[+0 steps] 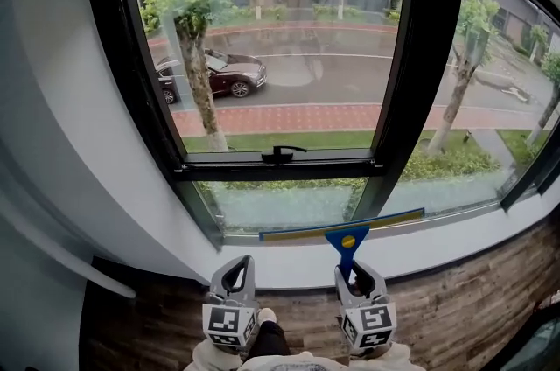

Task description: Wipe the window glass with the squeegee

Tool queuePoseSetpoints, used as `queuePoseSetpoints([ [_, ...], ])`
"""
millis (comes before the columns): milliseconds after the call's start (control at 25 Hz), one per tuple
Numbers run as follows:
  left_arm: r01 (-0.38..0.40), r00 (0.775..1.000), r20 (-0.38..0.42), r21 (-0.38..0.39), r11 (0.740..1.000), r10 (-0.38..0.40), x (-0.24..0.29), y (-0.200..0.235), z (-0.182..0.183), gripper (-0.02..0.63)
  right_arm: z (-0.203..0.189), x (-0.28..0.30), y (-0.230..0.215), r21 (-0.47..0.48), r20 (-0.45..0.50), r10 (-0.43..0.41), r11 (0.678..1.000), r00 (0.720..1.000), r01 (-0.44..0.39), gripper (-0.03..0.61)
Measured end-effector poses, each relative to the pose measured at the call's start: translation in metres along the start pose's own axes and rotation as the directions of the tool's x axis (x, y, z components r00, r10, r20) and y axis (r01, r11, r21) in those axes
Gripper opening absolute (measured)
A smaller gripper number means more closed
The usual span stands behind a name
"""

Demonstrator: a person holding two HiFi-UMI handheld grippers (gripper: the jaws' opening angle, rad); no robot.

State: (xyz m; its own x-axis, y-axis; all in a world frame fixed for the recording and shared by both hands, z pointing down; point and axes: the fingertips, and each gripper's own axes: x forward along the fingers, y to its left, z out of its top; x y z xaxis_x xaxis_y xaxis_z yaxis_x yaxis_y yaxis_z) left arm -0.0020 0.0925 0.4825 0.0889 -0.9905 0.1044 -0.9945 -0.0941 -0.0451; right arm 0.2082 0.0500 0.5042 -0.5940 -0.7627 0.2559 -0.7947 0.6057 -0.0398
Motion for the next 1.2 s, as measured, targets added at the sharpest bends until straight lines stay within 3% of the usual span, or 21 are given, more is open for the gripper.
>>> queuePoseSetpoints([
  [280,0.037,0.999,0.011,-0.004,0.999,-0.037,0.075,0.045,0.000,0.000,0.024,0.080,-0.007,-0.016,0.018,-0.024,1.000,1.000,0.024,0.132],
  [760,0.090,0.995,0.045,0.029,0.996,-0.091,0.179,0.151,0.033,0.000,0.085,0.216,0.008,-0.002,0.060,-0.083,0.997,0.995,0.083,0.132],
  [1200,0.098,0.993,0.062,0.016,0.995,-0.099,0.236,0.167,0.059,0.000,0.132,0.257,-0.023,-0.001,0.110,-0.095,0.995,0.989,0.096,0.132],
])
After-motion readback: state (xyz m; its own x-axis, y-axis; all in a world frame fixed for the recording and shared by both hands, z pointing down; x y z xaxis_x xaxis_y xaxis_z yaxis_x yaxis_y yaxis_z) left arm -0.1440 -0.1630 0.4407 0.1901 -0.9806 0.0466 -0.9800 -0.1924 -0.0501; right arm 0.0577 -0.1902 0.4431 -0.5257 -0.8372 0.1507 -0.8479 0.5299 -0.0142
